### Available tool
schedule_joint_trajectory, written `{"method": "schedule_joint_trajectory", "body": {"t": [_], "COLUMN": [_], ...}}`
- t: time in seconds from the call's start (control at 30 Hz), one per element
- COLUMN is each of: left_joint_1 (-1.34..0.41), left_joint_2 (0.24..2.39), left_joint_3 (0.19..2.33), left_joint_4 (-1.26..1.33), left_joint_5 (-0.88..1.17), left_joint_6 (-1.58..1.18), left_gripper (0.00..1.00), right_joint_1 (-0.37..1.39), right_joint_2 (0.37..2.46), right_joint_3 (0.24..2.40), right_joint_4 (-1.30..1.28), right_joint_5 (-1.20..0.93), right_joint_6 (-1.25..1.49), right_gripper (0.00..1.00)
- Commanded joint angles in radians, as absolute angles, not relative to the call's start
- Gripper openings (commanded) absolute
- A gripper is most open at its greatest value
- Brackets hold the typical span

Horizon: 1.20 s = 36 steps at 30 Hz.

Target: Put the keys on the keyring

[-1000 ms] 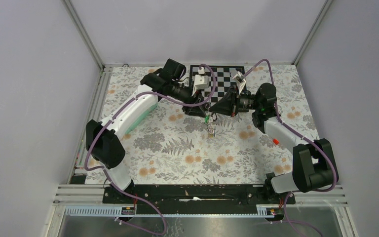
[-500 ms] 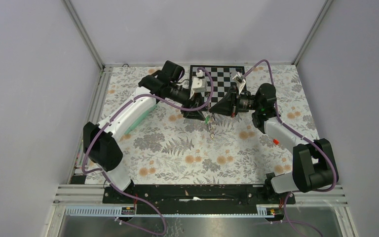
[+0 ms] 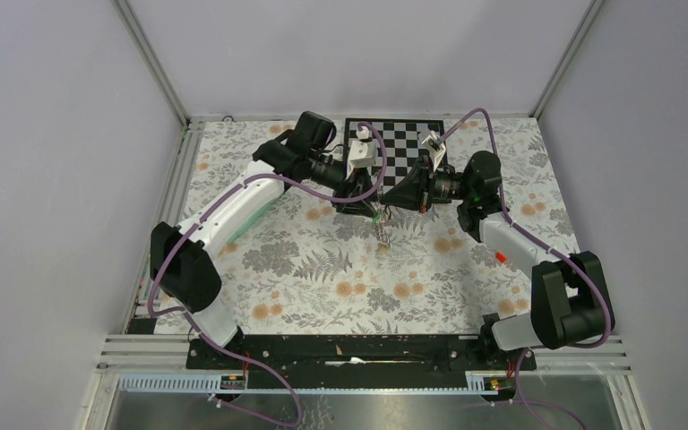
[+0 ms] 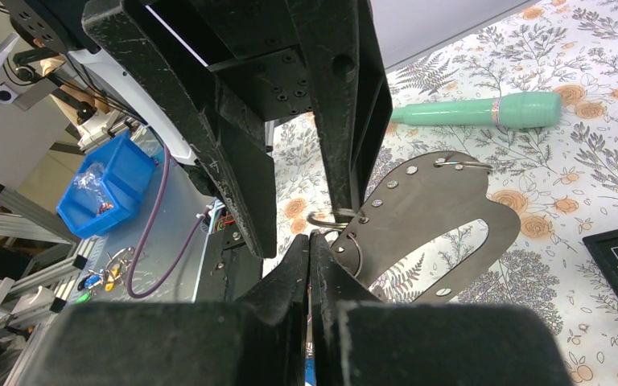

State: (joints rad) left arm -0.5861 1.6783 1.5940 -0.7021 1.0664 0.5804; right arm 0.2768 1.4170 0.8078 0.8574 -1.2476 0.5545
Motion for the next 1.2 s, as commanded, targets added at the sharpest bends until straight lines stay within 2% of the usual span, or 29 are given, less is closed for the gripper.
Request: {"method": "schedule_joint_trajectory", "body": {"t": [0.0,0.23,0.37,0.77,0.97,1.07,1.1,1.17], "left_joint_1": [-0.592,-0.595,-0.595,-0.597,-0.597,-0.599,-0.603,-0.618], "left_joint_2": [1.639,1.638,1.637,1.677,1.678,1.670,1.666,1.654], "left_joint_3": [1.585,1.571,1.564,1.618,1.619,1.618,1.617,1.621], "left_joint_4": [-0.653,-0.653,-0.653,-0.638,-0.637,-0.637,-0.640,-0.686], "left_joint_5": [1.127,1.129,1.123,1.131,1.123,1.084,1.051,0.968], "left_joint_6": [0.574,0.576,0.580,0.534,0.527,0.507,0.507,0.548], "left_gripper": [0.47,0.37,0.28,0.15,0.00,0.00,0.00,0.00], "right_joint_1": [0.274,0.275,0.275,0.275,0.275,0.274,0.273,0.264], "right_joint_2": [1.411,1.414,1.412,1.417,1.417,1.413,1.410,1.400], "right_joint_3": [0.817,0.819,0.820,0.810,0.809,0.807,0.808,0.810], "right_joint_4": [0.895,0.896,0.896,0.897,0.896,0.874,0.857,0.817], "right_joint_5": [-1.241,-1.241,-1.241,-1.239,-1.240,-1.242,-1.242,-1.239], "right_joint_6": [0.546,0.549,0.547,0.544,0.540,0.516,0.500,0.466], "right_gripper": [0.00,0.00,0.00,0.00,0.00,0.00,0.01,0.12]}}
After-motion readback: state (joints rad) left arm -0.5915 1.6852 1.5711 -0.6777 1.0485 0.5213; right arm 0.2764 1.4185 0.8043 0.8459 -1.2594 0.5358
